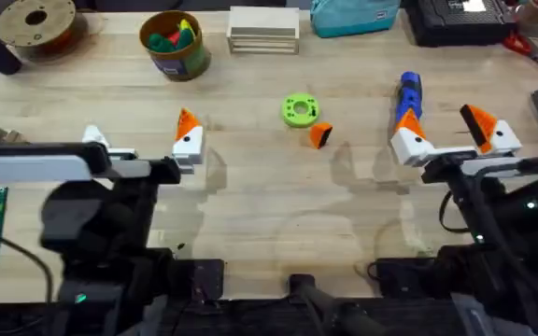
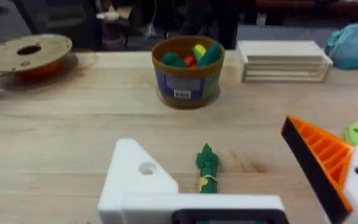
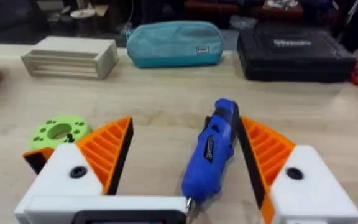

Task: Pick up the gripper from the table and insert it into the empty holder that is missing its gripper. Then pick up a screw, insert it into the mounting hole, and use the screwdriver to tighten it. Finally, clean up the table by picking up the vegetable and placing it into the bucket.

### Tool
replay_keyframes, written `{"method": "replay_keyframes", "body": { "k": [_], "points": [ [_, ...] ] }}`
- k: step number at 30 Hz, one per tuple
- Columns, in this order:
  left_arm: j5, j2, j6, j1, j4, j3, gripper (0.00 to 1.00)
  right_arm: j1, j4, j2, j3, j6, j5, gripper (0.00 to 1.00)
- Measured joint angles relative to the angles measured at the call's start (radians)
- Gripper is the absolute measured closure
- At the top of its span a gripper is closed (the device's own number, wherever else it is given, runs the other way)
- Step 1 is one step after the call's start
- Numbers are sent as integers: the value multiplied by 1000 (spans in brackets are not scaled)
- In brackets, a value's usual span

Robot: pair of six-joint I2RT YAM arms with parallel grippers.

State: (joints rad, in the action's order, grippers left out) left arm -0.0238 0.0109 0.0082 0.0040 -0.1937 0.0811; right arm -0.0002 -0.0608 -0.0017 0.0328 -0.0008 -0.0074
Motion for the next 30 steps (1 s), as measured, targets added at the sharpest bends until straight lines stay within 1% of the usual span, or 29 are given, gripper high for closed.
{"method": "replay_keyframes", "body": {
  "k": [2,5,7,9,10,11,13,14,15,18,22,27,30],
  "points": [
    [0,29,0,0,-68,71,15,0,-82,2,41,2,0,10],
    [-3,113,1,0,-166,211,16,0,-201,22,127,5,0,10],
    [-5,190,3,0,-226,305,15,0,-272,56,204,5,1,10],
    [-7,296,11,0,-301,408,15,0,-335,110,295,5,3,10],
    [-8,484,20,0,-411,567,15,0,-426,222,434,5,3,10],
    [-7,549,22,0,-451,621,15,0,-458,263,478,5,3,10],
    [-7,912,30,0,-688,951,15,0,-622,545,750,5,5,10],
    [-7,964,30,0,-713,1003,15,0,-646,590,796,5,5,10],
    [-7,1077,30,0,-747,1118,15,0,-722,710,916,5,6,10],
    [-7,1155,30,0,-747,1183,15,0,-805,820,1021,5,6,10],
    [-5,1215,30,0,-754,1191,15,0,-848,941,1104,5,6,11],
    [13,1301,30,0,-816,1191,15,0,-850,1022,1114,5,6,11],
    [23,1369,30,0,-868,1191,15,0,-853,1047,1114,5,6,11]
  ]
}}
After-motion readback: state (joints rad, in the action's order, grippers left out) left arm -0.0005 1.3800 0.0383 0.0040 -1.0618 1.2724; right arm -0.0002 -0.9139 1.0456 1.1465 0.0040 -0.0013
